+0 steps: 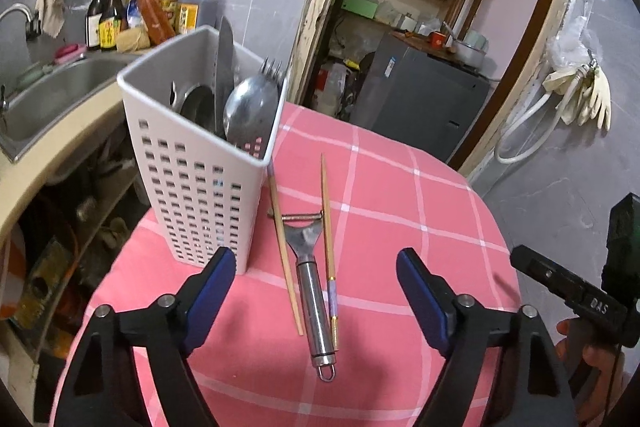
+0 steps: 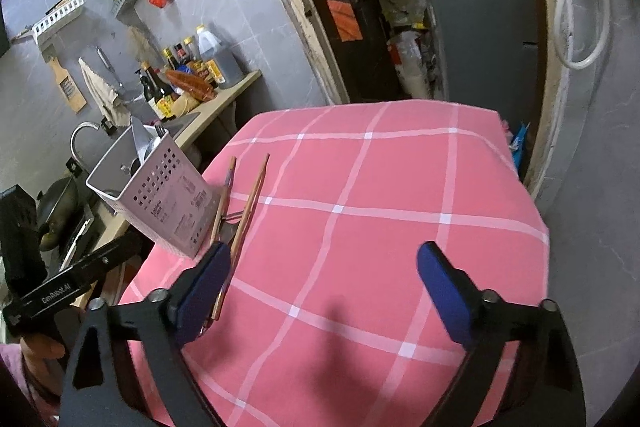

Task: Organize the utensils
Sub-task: 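Lower the right tool onto the wooden chopsticks and close on them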

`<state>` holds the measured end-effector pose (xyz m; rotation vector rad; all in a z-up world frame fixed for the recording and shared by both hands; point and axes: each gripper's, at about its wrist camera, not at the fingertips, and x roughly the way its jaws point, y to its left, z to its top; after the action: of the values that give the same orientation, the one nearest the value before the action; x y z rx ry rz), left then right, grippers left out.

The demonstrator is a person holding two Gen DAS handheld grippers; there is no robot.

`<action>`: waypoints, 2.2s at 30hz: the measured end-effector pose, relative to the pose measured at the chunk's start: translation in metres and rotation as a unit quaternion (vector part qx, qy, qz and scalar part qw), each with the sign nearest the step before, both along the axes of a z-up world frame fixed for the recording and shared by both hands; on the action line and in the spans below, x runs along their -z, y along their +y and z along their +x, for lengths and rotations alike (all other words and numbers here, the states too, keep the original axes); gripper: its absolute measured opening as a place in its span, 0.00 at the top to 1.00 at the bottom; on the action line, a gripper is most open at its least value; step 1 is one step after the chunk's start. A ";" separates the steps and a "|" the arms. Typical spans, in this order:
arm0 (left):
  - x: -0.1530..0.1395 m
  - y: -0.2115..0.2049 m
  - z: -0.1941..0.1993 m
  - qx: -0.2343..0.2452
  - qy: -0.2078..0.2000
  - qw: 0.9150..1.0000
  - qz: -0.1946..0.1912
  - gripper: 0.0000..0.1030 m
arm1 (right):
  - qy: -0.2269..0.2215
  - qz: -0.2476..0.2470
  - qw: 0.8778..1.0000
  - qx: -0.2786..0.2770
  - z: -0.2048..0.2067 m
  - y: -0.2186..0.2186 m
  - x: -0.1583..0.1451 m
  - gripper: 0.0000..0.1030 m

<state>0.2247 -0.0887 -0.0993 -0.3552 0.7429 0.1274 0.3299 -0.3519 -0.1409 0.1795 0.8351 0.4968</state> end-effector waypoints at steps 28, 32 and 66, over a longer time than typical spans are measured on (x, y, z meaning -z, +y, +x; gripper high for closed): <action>0.058 0.016 0.023 -0.032 0.048 0.994 -0.088 0.64 | 0.105 0.002 0.984 -0.142 0.048 0.077 0.059 0.65; 0.062 0.021 0.021 -0.037 0.052 0.994 -0.090 0.64 | 0.116 0.004 0.981 -0.157 0.051 0.089 0.064 0.68; 0.077 0.064 -0.003 -0.045 0.059 0.989 -0.127 0.67 | 0.192 -0.025 0.963 -0.190 0.075 0.197 0.077 0.93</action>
<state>0.2217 -0.0250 -0.1766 -0.6288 0.8631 0.1391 0.4053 -0.1546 -0.2183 0.0673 1.2713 0.8164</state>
